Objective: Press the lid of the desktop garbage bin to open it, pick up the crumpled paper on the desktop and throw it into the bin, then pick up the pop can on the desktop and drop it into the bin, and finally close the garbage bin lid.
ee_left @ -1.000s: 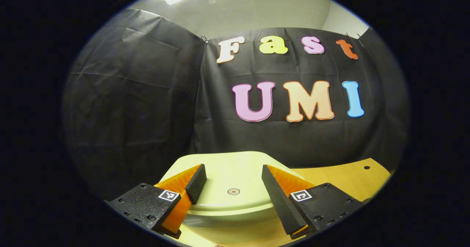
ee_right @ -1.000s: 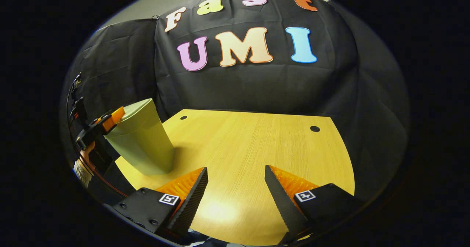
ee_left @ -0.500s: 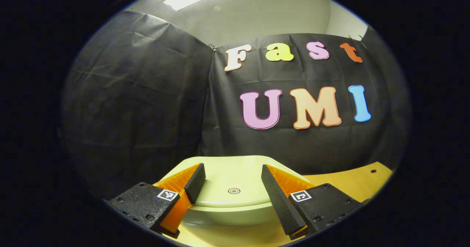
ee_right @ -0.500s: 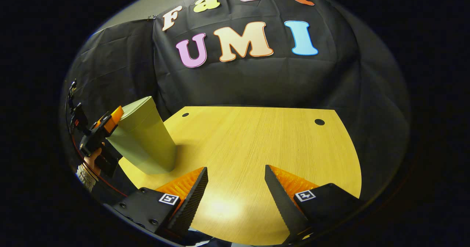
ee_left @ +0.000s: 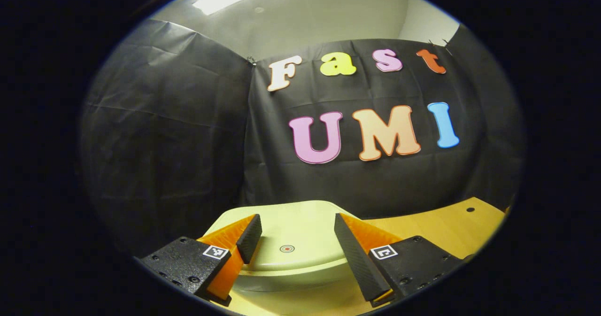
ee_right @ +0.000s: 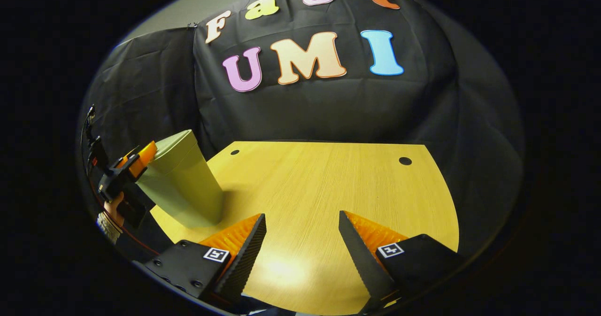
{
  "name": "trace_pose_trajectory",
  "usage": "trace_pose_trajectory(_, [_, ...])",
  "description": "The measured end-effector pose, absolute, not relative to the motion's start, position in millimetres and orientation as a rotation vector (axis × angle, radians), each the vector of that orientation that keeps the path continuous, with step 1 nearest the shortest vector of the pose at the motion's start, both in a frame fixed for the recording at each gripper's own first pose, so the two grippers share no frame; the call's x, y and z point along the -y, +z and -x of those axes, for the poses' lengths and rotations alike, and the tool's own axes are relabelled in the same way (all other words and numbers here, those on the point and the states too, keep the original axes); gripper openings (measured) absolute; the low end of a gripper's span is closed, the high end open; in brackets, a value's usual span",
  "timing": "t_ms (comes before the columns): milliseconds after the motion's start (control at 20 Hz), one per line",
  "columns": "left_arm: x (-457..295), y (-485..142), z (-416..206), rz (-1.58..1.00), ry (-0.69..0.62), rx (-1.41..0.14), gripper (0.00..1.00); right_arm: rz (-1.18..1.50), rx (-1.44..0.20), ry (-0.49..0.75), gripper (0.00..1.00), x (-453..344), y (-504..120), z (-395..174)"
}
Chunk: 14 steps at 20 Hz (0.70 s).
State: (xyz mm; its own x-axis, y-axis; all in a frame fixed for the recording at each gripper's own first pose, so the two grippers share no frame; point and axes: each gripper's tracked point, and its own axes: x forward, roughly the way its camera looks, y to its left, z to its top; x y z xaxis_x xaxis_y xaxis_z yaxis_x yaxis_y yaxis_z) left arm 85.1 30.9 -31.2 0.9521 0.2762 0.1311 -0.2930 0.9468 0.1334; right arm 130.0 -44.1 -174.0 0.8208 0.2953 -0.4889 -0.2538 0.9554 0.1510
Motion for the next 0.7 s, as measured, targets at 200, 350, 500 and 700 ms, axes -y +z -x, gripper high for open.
trace_pose_trajectory(200, [14, 26, -76, -0.085, 0.173, 0.170, 0.92, -0.114, -0.480, 0.277, 0.98, 39, -155, -128])
trace_pose_trajectory(350, [48, 45, -70, -0.050, 0.090, 0.179, 0.92, -0.137, -0.406, 0.247, 0.98, 38, -130, -123])
trace_pose_trajectory(500, [90, 41, -58, -0.061, -0.040, 0.159, 0.92, -0.180, -0.324, 0.217, 0.98, 35, -107, -110])
trace_pose_trajectory(700, [129, 29, -44, -0.125, -0.199, 0.156, 0.96, -0.158, -0.266, 0.144, 0.98, 37, -105, -81])
